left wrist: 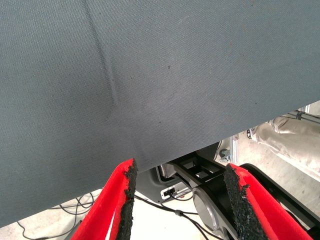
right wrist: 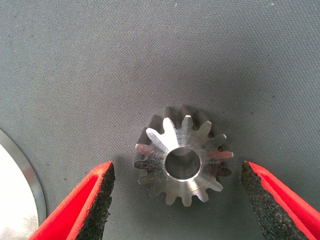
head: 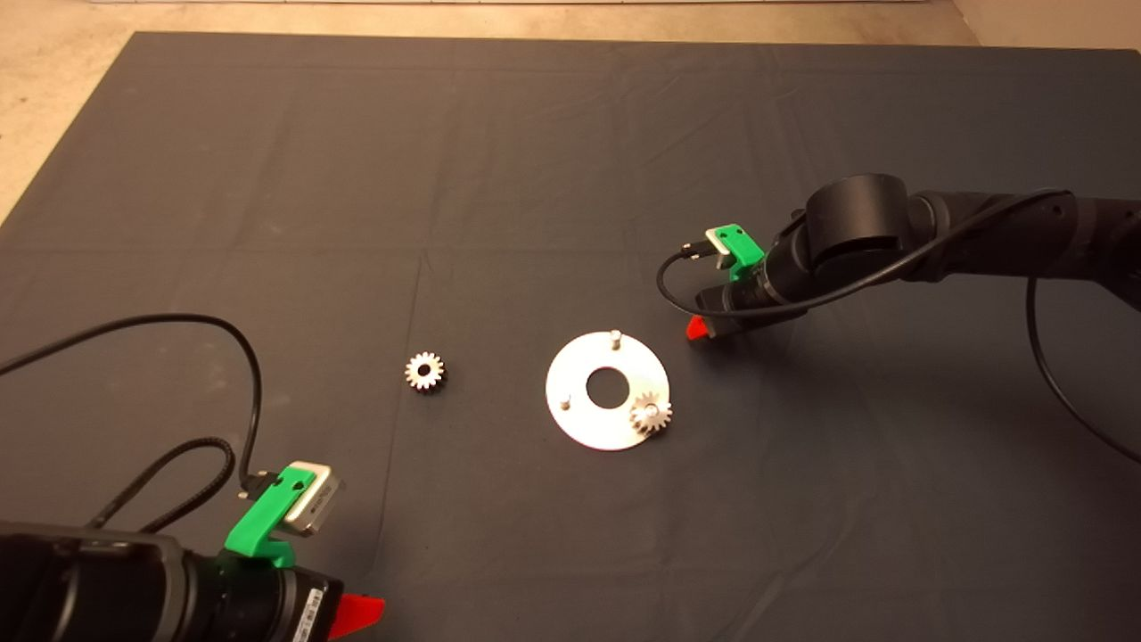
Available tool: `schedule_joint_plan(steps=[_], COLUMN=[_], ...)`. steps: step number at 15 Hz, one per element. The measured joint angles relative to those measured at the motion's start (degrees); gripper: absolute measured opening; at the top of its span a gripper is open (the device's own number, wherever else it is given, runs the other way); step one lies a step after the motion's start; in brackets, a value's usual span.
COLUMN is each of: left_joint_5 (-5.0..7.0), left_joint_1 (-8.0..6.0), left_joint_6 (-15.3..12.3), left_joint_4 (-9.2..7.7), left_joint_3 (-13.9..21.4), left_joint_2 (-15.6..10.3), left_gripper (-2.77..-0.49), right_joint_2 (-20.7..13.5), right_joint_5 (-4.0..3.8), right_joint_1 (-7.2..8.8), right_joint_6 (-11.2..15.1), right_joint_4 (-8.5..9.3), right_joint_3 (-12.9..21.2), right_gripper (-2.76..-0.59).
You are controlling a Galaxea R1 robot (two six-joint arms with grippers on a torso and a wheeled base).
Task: Install three planetary gears onto the carrier pins
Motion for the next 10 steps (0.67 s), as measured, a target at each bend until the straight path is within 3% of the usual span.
schedule_joint_plan(steps=[6, 10], left_joint_5=[0.0, 0.0], left_joint_1=[0.0, 0.0], left_joint_6=[0.0, 0.0], left_joint_4=[0.0, 0.0], left_joint_3=[0.0, 0.0], left_joint_2=[0.0, 0.0], left_gripper=[-2.08, -2.08], right_joint_2=[0.0, 0.0], right_joint_5=[0.0, 0.02], right_joint_1=[0.0, 0.0], right_joint_6=[-0.1, -0.1], right_joint_4=[0.0, -0.02], right_joint_3=[-0.2, -0.7], right_gripper=[-1.79, -1.8])
